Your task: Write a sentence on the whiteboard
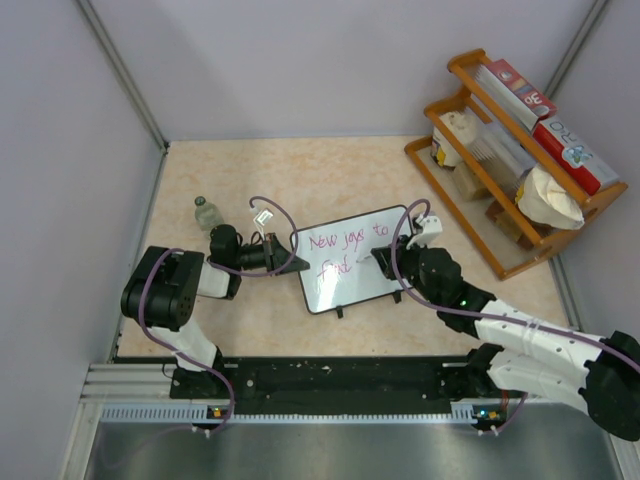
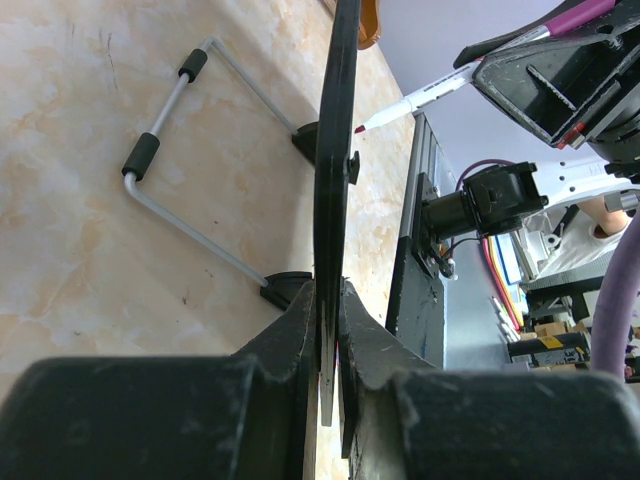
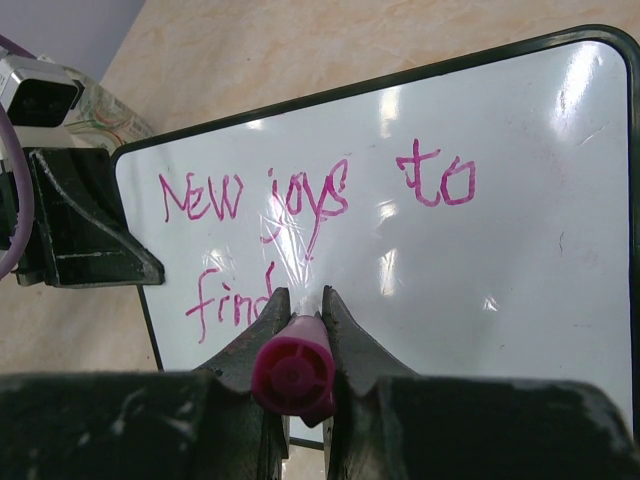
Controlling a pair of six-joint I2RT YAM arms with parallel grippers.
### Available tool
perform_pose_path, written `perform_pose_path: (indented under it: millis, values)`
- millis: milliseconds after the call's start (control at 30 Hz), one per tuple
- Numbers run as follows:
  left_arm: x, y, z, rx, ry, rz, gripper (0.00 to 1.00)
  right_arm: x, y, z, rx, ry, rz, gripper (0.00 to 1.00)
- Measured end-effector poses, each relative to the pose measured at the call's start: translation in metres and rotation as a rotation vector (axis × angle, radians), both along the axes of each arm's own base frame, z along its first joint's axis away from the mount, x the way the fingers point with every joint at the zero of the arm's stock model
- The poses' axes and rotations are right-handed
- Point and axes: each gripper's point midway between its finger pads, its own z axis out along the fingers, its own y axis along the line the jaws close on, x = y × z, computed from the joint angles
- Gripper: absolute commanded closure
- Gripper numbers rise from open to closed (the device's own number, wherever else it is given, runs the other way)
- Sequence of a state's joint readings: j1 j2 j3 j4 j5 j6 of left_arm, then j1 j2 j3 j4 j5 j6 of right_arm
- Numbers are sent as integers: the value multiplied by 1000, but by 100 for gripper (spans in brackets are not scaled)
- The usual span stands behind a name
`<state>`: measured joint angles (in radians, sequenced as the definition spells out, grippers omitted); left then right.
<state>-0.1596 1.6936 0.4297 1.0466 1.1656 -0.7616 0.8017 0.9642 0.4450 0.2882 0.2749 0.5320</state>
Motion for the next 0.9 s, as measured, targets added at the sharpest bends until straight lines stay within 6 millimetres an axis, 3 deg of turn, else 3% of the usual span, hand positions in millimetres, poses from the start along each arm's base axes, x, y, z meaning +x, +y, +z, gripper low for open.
perform_pose_path:
  millis: [700, 900]
  values:
    - [0, 0, 0, 1, 0, 2, 100, 2, 2, -5, -5, 9, -1, 100]
    - [0, 0, 0, 0, 0, 0, 100, -3, -3, 5, 18, -13, -1, 100]
